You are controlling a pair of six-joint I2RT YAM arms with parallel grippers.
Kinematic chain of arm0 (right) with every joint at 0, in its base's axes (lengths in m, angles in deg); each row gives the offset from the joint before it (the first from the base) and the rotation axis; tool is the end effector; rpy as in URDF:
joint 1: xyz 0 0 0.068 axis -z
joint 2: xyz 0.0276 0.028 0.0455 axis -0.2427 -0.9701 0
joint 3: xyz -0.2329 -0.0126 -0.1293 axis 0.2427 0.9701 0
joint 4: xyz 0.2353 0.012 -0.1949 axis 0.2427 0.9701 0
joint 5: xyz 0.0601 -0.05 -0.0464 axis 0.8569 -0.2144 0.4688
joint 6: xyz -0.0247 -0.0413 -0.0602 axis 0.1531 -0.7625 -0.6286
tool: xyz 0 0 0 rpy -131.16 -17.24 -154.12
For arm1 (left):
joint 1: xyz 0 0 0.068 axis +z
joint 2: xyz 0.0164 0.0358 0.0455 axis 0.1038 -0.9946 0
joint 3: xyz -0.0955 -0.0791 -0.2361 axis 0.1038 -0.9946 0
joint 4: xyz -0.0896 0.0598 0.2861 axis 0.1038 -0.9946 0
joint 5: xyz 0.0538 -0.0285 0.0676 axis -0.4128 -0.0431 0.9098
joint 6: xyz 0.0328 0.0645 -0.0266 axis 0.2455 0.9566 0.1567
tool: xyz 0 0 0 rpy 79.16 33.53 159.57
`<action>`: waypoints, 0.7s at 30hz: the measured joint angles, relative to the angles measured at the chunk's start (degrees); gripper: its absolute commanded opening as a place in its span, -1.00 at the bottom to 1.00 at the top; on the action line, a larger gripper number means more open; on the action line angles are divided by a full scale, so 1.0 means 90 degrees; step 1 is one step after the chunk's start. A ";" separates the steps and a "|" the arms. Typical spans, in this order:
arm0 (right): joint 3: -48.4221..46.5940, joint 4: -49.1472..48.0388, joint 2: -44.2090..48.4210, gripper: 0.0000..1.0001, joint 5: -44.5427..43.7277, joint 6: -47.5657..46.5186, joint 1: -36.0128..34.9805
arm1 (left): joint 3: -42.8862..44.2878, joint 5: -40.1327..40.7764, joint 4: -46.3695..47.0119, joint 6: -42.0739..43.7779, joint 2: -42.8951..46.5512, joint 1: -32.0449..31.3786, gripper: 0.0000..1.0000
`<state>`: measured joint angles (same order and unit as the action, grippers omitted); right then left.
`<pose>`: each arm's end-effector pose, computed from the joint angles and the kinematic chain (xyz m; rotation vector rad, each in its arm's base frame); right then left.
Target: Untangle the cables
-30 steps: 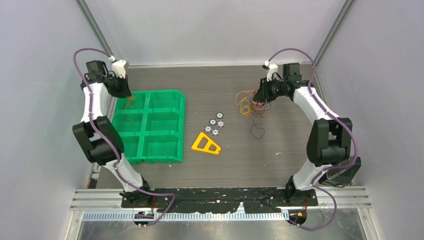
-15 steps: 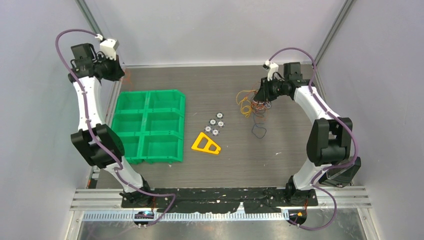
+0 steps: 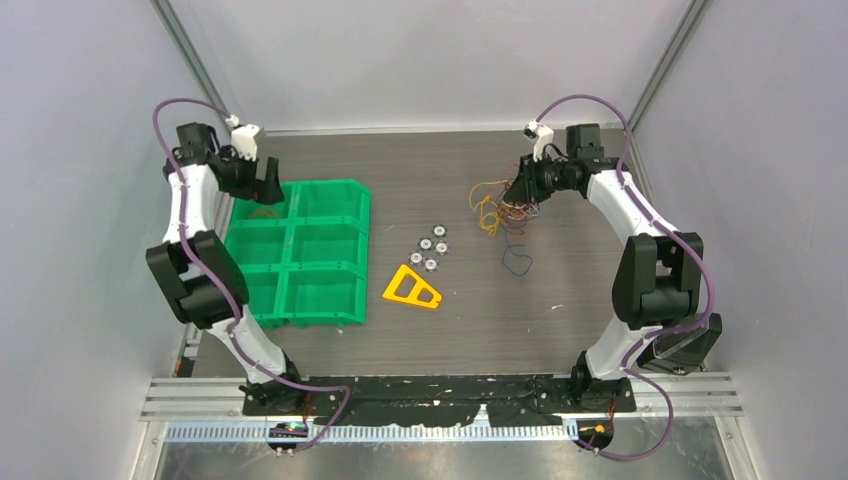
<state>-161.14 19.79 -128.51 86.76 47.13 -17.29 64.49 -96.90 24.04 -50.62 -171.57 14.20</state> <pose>0.4294 0.0683 0.2329 -0.6283 2.1997 0.8027 0.4371 0.1265 0.2454 0.3487 2.4080 -0.2934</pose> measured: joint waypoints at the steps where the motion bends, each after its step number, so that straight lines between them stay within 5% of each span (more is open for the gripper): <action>1: 0.0000 0.0019 0.0000 -0.86 0.0078 -0.0036 0.0000 | 0.0002 -0.0117 -0.0019 -0.0002 0.0087 -0.0036 0.99; 5: 0.0000 0.0172 0.0027 -0.84 0.0359 -0.0340 0.0000 | 0.0002 -0.0595 0.0027 0.0015 0.0867 -0.0690 0.97; 11: 0.0143 0.0680 0.0423 -0.81 0.0741 -0.1146 -0.0010 | -0.0114 -0.1460 0.1263 -0.0867 0.1678 -0.3342 0.99; 18: 0.0505 0.1103 0.1370 -0.81 0.1005 -0.1960 -0.0274 | 0.0068 -0.1819 0.2720 -0.2130 0.0432 -0.5600 0.95; 21: 0.0612 0.1192 0.1698 -0.81 0.1037 -0.2152 -0.0393 | 0.0199 -0.1841 0.3024 -0.2465 -0.0211 -0.6086 0.54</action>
<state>-155.63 30.52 -113.23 96.09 27.77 -20.84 66.28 -113.46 51.25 -72.81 -173.48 -40.57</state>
